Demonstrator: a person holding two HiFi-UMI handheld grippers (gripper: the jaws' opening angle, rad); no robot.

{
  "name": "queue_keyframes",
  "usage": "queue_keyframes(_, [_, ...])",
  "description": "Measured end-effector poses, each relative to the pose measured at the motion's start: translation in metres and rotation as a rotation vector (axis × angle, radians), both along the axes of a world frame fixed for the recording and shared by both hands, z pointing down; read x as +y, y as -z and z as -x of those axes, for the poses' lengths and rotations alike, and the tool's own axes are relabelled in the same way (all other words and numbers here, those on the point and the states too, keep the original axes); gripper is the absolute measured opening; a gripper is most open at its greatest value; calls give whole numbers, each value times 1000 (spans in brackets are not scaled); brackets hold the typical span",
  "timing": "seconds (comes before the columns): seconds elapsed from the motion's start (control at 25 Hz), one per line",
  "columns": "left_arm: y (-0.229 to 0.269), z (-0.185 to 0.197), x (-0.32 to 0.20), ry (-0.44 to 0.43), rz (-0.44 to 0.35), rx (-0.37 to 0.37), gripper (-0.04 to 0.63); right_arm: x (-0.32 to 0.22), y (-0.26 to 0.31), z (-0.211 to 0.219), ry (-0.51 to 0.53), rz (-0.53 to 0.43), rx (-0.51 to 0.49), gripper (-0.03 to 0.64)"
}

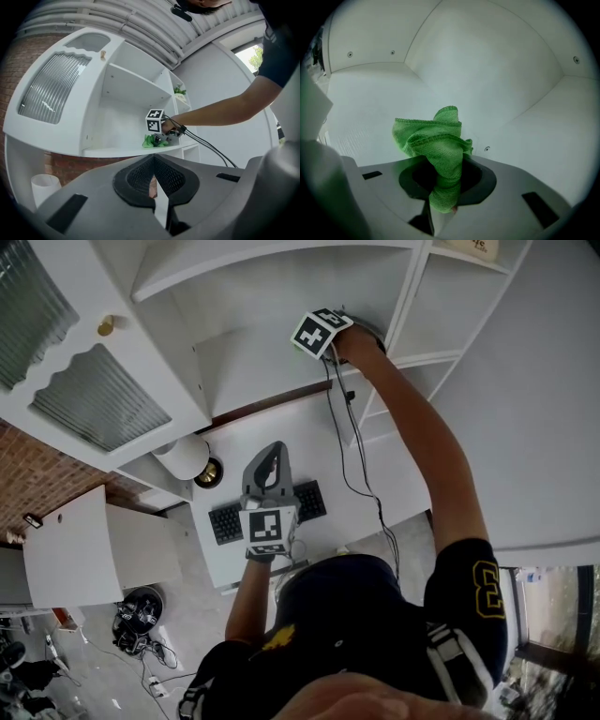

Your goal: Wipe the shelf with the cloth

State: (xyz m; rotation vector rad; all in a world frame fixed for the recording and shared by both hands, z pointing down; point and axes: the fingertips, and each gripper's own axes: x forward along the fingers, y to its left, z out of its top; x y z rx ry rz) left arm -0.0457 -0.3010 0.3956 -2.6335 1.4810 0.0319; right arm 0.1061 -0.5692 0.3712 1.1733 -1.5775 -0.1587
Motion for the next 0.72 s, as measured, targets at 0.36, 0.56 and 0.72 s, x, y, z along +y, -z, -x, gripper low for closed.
queue_keyframes(0.36, [5, 8, 6, 37, -11, -8, 18, 11, 35, 54, 279, -72, -138, 86])
queue_keyframes(0.56, [4, 19, 11, 64, -6, -26, 18, 52, 50, 151, 601, -90, -301, 87])
queue_keyframes(0.72, [3, 36, 14, 112, -3, -26, 18, 77, 43, 205, 773, -63, -275, 89])
